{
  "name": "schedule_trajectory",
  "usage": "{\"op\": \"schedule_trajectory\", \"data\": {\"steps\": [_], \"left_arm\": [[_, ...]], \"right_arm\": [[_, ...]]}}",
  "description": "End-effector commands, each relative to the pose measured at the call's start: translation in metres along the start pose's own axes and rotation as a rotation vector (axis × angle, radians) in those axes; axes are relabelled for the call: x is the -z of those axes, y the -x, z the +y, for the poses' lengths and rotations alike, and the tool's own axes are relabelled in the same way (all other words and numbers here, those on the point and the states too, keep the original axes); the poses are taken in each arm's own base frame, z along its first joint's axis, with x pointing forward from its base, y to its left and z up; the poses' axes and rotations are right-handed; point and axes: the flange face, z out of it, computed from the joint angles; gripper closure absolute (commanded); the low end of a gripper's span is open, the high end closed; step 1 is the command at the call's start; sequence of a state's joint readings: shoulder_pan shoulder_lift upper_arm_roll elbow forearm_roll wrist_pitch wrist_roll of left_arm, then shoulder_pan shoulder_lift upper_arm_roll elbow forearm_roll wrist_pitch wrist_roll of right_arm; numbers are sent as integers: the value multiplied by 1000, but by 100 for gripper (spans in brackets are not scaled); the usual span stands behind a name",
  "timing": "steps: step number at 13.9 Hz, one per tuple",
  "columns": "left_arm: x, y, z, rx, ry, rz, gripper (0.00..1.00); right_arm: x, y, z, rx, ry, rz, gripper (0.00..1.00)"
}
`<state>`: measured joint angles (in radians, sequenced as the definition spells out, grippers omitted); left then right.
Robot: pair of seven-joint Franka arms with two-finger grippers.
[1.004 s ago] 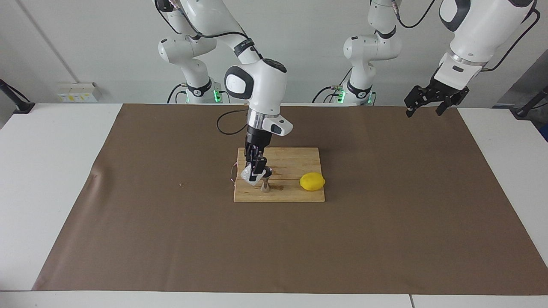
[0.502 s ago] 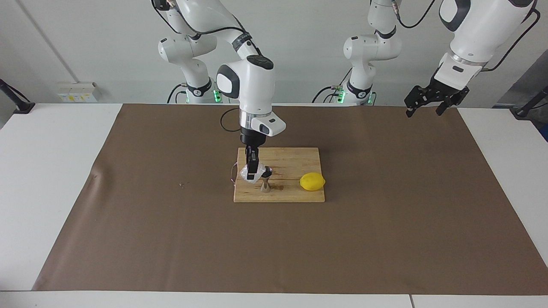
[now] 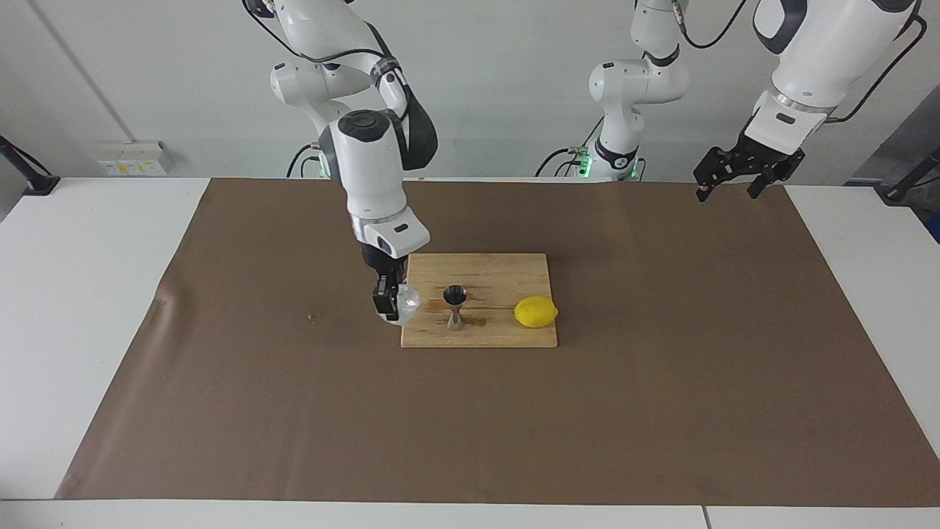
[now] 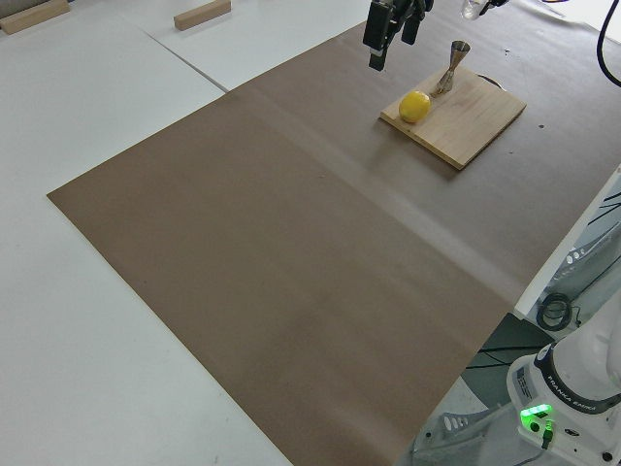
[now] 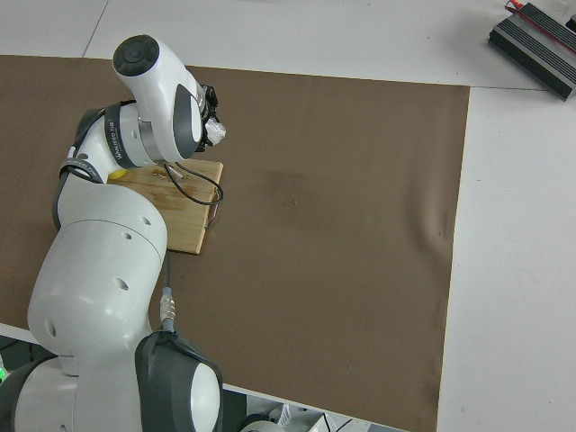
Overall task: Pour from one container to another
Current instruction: 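Carry the white cup back and lower it beside the board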
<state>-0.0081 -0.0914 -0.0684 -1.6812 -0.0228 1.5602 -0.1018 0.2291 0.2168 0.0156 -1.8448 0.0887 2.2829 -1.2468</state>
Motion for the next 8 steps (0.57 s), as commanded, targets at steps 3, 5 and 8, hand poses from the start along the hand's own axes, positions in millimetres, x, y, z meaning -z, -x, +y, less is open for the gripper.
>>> {"op": "schedule_trajectory", "data": {"steps": [3, 5, 8], "left_arm": [[2, 6, -3, 3, -16, -4, 0], [2, 6, -3, 3, -17, -6, 0], [3, 6, -3, 3, -16, -3, 0]], "right_arm": [[-31, 93, -11, -76, -107, 120, 100], [-38, 115, -16, -83, -122, 137, 100], [-56, 157, -34, -158, -170, 124, 100]]}}
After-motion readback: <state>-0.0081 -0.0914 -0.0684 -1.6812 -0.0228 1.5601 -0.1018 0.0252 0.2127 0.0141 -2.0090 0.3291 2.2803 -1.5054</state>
